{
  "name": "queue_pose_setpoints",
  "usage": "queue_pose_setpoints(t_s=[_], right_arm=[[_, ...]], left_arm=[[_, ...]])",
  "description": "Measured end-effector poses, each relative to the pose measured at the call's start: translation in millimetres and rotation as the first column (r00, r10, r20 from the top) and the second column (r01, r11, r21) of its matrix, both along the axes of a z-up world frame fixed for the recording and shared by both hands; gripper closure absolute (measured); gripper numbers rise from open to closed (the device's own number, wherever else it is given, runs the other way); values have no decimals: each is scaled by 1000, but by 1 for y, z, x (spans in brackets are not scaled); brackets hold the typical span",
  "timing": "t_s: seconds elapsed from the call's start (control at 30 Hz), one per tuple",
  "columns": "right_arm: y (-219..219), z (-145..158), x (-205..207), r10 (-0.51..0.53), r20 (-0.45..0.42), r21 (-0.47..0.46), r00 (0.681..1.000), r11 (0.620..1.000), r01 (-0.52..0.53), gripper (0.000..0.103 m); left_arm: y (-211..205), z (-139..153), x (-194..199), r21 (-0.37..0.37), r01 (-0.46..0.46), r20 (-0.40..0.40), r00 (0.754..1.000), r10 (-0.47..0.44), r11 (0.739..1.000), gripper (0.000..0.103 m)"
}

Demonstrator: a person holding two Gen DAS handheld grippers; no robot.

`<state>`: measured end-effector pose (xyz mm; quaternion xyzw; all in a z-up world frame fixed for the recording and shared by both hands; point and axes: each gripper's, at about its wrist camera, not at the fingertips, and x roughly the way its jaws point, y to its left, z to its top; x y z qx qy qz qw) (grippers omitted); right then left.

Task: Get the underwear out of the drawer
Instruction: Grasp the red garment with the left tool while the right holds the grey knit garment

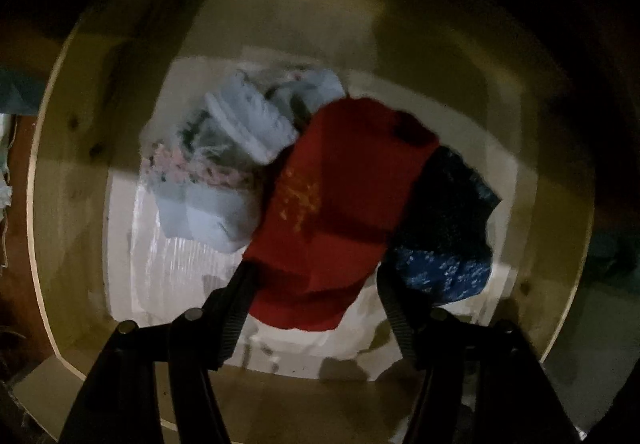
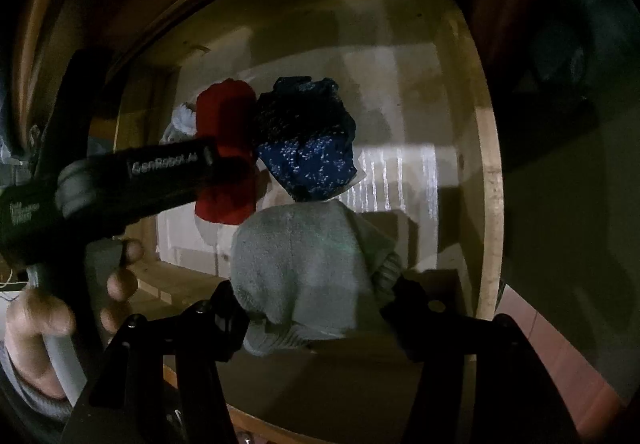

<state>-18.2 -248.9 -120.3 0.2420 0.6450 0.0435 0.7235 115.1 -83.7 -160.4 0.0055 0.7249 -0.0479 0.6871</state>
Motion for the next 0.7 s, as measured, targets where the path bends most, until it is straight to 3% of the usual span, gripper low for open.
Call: queue_pose_setpoints(t_s=[0.1, 0.13, 0.17, 0.3, 0.6, 0.7], right_arm=[[1, -1, 1, 1, -3, 7, 1000, 1000, -1, 47], [1, -1, 1, 3, -3, 8, 1000, 1000, -3, 47], [1, -1, 1, 5, -3, 6, 1000, 1000, -5, 47], [0, -1, 1, 2, -5, 10, 1000, 1000, -2, 47], [0, -1, 1, 7, -4, 3, 1000, 1000, -7, 47], [1, -1, 1, 7, -2, 3, 1000, 1000, -7, 47]], left_arm=[[-3, -2, 0, 23, 13, 4, 1000, -13, 1000, 40], [-4, -2, -1, 26, 20, 4, 1000, -20, 999, 45], [-3, -3, -1, 49, 20, 6, 1000, -20, 999, 58], [-3, -2, -4, 58, 64, 6, 998, -65, 996, 72], [29, -1, -40, 85, 108, -107, 989, -99, 990, 75], [37, 3, -41, 47, 105, -106, 989, -100, 993, 72]])
